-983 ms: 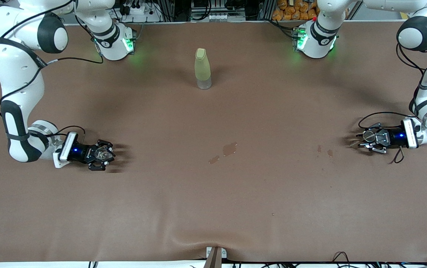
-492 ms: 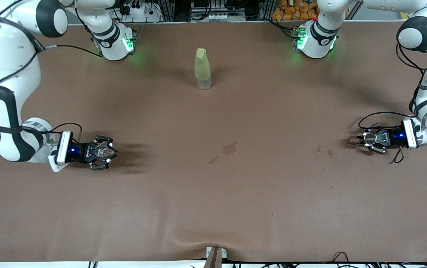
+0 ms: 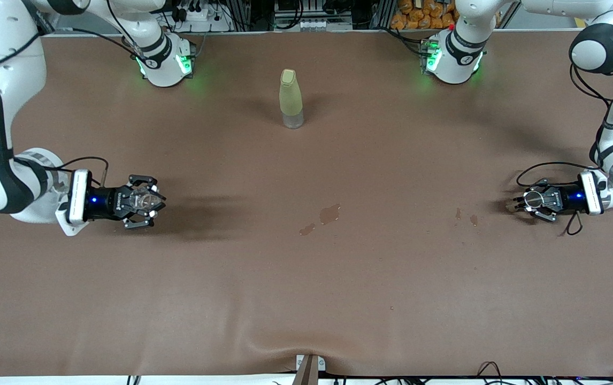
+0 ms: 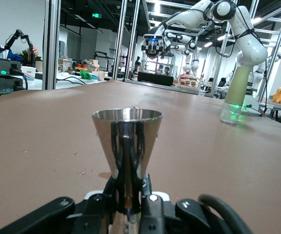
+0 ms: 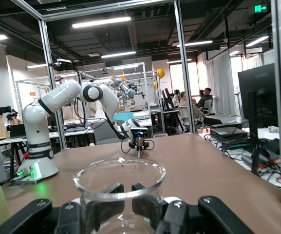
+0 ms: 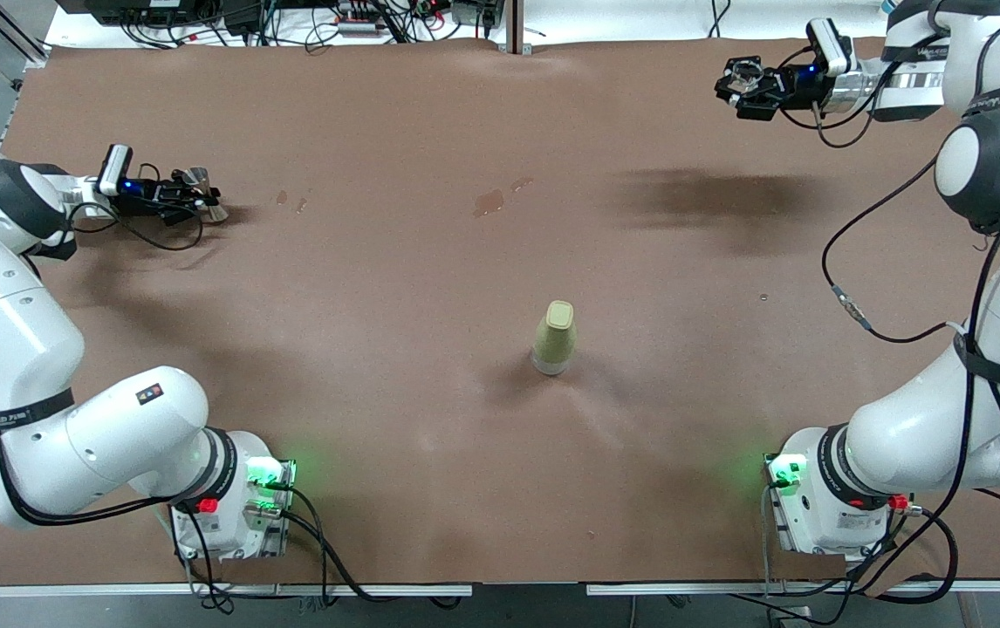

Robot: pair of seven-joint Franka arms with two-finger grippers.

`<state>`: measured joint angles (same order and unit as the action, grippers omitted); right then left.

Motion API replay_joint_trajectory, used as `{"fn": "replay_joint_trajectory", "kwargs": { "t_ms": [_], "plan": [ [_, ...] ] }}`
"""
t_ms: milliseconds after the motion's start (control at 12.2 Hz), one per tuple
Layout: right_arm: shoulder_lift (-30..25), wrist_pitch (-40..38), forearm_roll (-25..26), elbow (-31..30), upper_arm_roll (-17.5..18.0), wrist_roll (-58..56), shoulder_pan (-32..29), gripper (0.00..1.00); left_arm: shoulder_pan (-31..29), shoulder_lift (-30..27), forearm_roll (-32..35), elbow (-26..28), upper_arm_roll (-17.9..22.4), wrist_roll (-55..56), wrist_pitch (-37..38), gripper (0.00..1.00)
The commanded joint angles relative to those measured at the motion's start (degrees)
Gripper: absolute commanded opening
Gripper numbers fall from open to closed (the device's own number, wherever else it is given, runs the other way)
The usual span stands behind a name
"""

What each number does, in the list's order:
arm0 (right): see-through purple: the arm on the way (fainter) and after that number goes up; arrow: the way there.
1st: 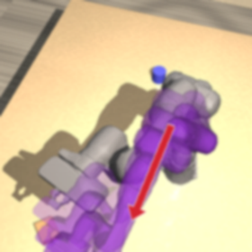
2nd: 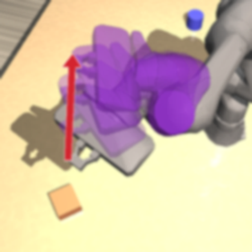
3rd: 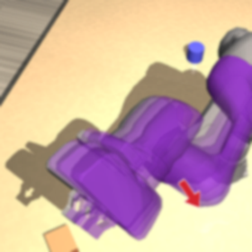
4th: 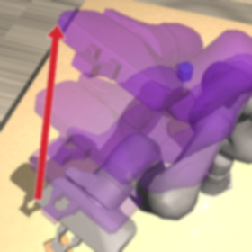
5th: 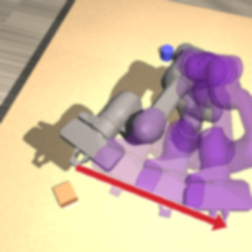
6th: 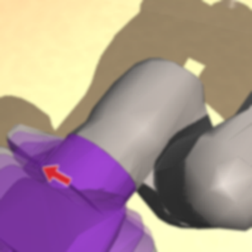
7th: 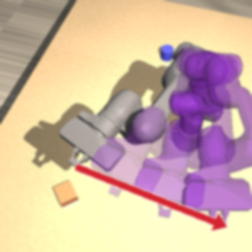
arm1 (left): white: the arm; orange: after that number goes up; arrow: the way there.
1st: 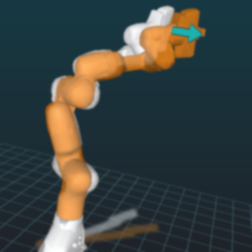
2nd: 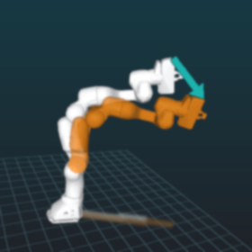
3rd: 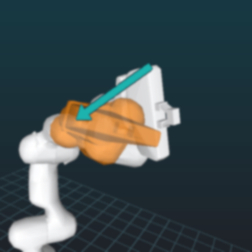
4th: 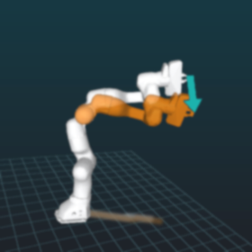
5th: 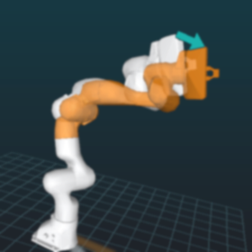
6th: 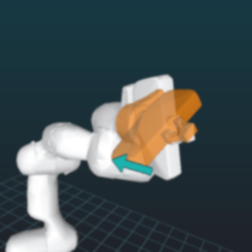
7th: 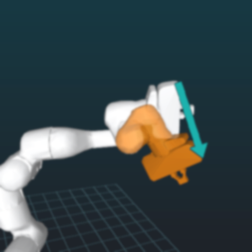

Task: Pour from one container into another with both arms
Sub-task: 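Lift the beaker with the right gripper while the left gripper lifts the jigger, then move the beaker and jigger together toward the table middle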

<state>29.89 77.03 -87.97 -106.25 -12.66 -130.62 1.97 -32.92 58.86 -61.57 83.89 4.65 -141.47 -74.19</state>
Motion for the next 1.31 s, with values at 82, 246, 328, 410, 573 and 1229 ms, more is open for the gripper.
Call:
{"fn": "replay_joint_trajectory", "kwargs": {
  "t_ms": [82, 246, 328, 410, 573, 1229],
  "plan": [
    [-8.0, 1.2, 0.5, -3.1, -0.6, 4.9, 2.2, 0.0, 3.3, -0.5, -0.7, -1.3, -0.2, 1.1, 0.1, 0.0],
    [-10.8, 1.7, 0.5, -3.3, -0.7, 8.0, 3.2, 0.0, 7.4, -1.3, -1.9, -1.4, -0.2, 3.4, -0.9, 0.0],
    [-12.7, 2.7, 0.5, -4.7, -0.7, 9.3, 3.5, 0.0, 9.5, -1.2, -3.9, -1.4, -0.3, 4.9, -1.3, 0.0],
    [-14.6, 4.4, 0.6, -6.0, -0.6, 9.9, 3.7, 0.0, 12.2, -1.2, -6.3, -1.4, -0.3, 5.1, -1.9, 0.0],
    [-15.6, 5.8, 0.5, -7.0, -0.6, 10.3, 5.1, 0.0, 17.6, -1.3, -11.9, -2.4, -0.2, 5.2, -2.4, 0.0],
    [-15.6, 13.3, -3.1, -10.6, 0.0, 9.5, 10.3, 0.0, 38.9, -2.1, -25.0, -2.0, -0.3, 5.1, -13.9, 0.0]
  ]
}}
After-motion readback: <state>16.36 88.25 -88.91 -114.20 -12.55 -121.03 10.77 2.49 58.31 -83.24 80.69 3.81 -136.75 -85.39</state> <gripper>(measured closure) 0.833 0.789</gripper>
